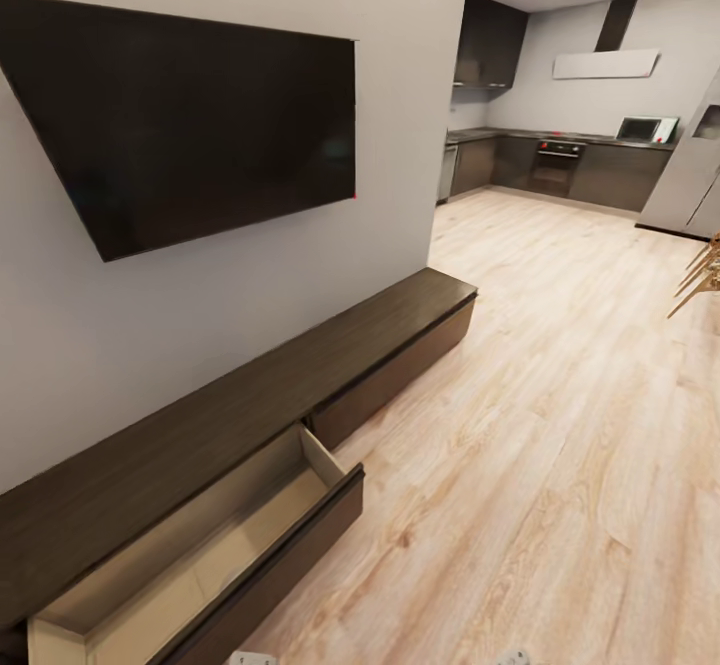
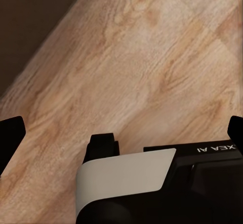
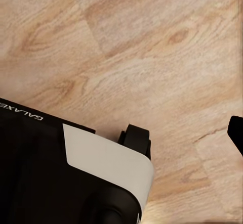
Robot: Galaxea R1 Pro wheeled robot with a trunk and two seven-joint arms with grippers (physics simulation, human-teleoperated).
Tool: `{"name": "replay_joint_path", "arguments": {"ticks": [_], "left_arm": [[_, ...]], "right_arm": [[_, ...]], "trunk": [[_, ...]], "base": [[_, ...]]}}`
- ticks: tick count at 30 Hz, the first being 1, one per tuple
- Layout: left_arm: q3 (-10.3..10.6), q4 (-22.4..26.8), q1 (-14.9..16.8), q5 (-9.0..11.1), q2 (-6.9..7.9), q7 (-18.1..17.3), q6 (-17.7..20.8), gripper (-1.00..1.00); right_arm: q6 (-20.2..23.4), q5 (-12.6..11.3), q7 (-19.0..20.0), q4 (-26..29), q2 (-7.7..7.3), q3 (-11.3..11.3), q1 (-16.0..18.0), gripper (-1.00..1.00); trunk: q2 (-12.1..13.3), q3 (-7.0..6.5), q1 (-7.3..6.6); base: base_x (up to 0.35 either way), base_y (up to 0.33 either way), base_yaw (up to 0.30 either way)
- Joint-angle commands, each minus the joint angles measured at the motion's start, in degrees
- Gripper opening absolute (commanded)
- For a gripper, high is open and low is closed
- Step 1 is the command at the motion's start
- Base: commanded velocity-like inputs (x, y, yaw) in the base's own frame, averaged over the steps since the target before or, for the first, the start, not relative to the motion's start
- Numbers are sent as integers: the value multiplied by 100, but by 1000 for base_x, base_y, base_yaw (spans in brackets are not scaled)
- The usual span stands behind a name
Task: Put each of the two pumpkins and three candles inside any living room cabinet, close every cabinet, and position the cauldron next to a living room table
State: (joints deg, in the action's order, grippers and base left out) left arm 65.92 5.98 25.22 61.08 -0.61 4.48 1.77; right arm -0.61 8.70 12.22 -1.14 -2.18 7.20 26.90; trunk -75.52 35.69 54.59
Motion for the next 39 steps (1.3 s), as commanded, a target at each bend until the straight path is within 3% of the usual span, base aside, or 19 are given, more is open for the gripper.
{"name": "replay_joint_path", "arguments": {"ticks": [1,39], "left_arm": [[0,0,0,0,0,0,1,100],[0,0,0,0,-3,0,-1,100]], "right_arm": [[1,0,0,0,-1,0,0,100],[1,0,0,0,3,0,-9,100]], "trunk": [[0,-6,0],[0,-249,0]], "base": [[0,0,-246],[0,0,-240]]}}
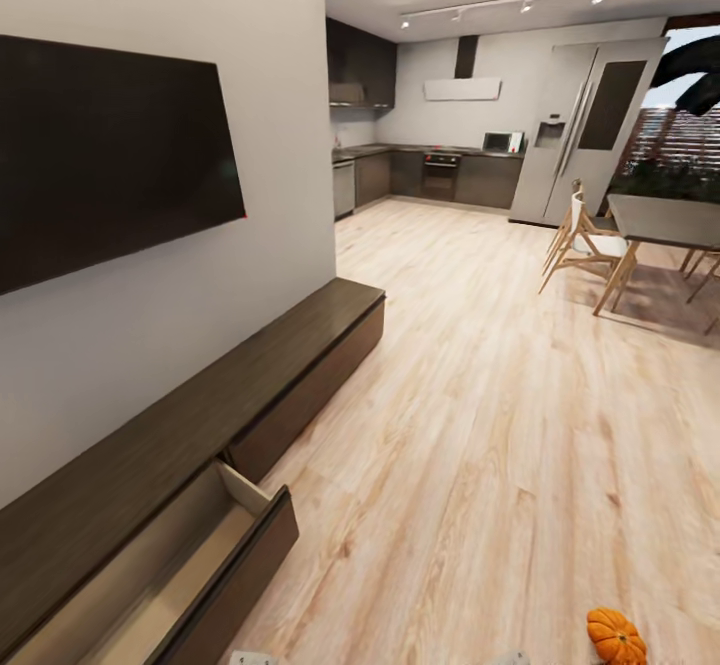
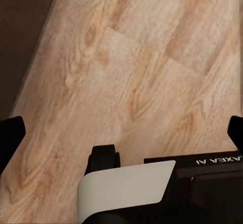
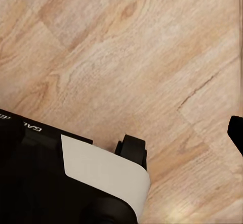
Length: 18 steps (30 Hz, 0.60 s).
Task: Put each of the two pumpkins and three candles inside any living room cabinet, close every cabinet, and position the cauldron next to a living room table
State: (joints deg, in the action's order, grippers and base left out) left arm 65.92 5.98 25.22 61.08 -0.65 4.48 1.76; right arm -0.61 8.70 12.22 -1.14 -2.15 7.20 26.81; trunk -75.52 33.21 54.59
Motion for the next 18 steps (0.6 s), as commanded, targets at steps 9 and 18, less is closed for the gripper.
{"name": "replay_joint_path", "arguments": {"ticks": [9,18], "left_arm": [[0,0,0,0,3,0,2,100],[0,0,0,0,3,0,7,100]], "right_arm": [[3,-1,0,-2,1,0,0,100],[-5,10,-2,3,14,8,-96,100]], "trunk": [[0,-34,0],[0,-35,0]], "base": [[0,0,-145],[0,0,-3]]}}
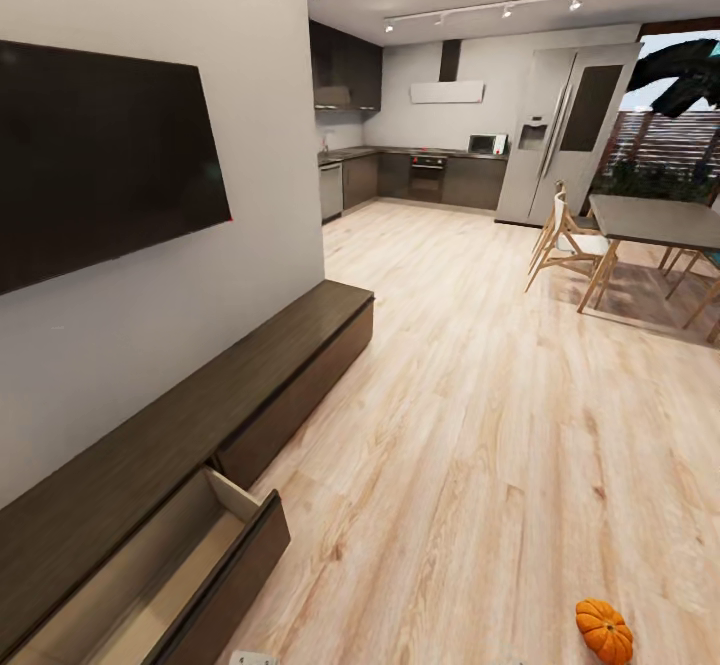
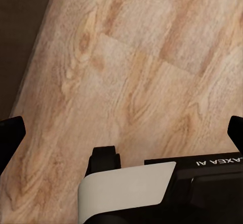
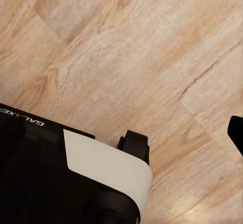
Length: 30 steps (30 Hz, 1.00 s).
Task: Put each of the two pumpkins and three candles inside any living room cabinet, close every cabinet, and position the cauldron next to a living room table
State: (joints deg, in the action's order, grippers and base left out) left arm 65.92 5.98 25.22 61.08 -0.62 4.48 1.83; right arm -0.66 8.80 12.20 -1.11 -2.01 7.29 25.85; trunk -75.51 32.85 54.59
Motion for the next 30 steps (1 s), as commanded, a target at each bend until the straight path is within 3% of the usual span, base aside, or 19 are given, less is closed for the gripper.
{"name": "replay_joint_path", "arguments": {"ticks": [1,7,15,27,30], "left_arm": [[0,0,0,0,0,0,1,100],[0,0,0,0,0,0,2,100],[0,0,0,0,0,0,2,100],[0,0,0,0,-7,0,2,100],[0,0,0,0,-13,0,2,100]], "right_arm": [[10,-1,3,16,10,0,-5,100],[74,-8,19,24,147,-12,-9,100],[59,-96,14,15,164,-42,-9,100],[57,-599,3,11,150,-50,-9,100],[81,-1104,2,7,155,-48,-9,100]], "trunk": [[0,0,0],[0,0,0],[0,0,0],[0,5,0],[0,16,0]], "base": [[0,0,0],[0,0,-160],[0,0,-279],[0,0,-284],[0,0,-274]]}}
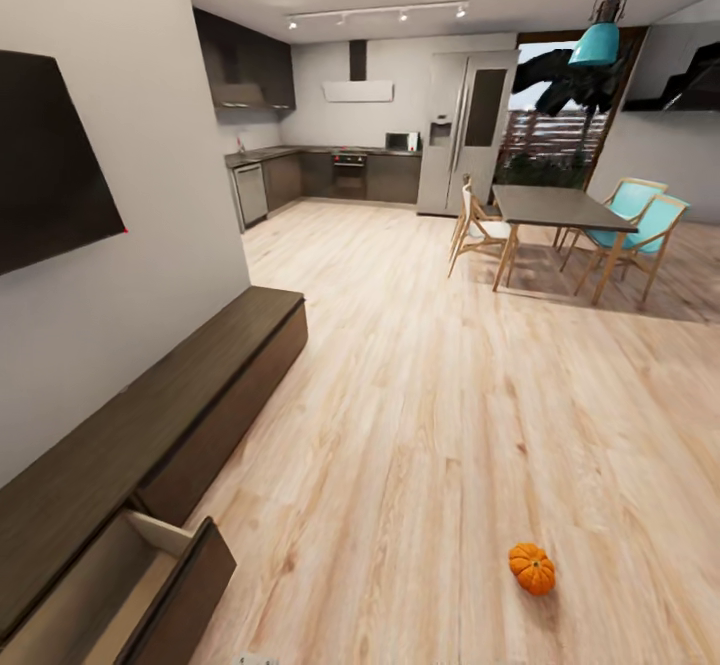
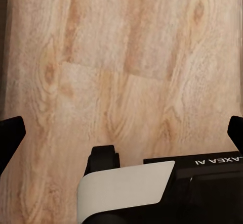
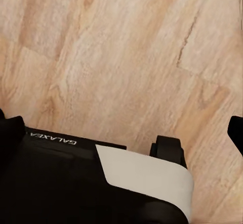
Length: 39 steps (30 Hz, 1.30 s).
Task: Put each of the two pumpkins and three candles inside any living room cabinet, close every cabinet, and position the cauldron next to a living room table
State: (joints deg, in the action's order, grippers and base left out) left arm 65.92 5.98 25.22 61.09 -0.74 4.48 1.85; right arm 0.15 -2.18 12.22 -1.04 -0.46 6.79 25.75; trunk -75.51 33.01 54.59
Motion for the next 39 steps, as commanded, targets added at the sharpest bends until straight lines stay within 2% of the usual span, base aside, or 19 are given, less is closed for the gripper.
{"name": "replay_joint_path", "arguments": {"ticks": [1,4,7,22,39], "left_arm": [[0,0,0,0,-2,0,0,100],[0,0,0,0,-5,0,4,100],[0,0,0,0,-5,-2,6,100],[0,-8,0,0,3,0,0,100],[0,-9,0,0,-5,0,4,100]], "right_arm": [[7,-149,0,-1,-8,3,0,100],[18,-427,0,-1,-19,6,0,100],[21,-475,0,-7,-2,13,0,100],[29,-502,-1,-35,-30,15,0,100],[29,-502,0,-36,-25,15,0,100]], "trunk": [[0,4,0],[0,21,0],[0,42,0],[0,152,0],[0,161,0]], "base": [[0,0,-265],[0,0,-232],[0,0,-198],[0,0,-175],[0,0,-273]]}}
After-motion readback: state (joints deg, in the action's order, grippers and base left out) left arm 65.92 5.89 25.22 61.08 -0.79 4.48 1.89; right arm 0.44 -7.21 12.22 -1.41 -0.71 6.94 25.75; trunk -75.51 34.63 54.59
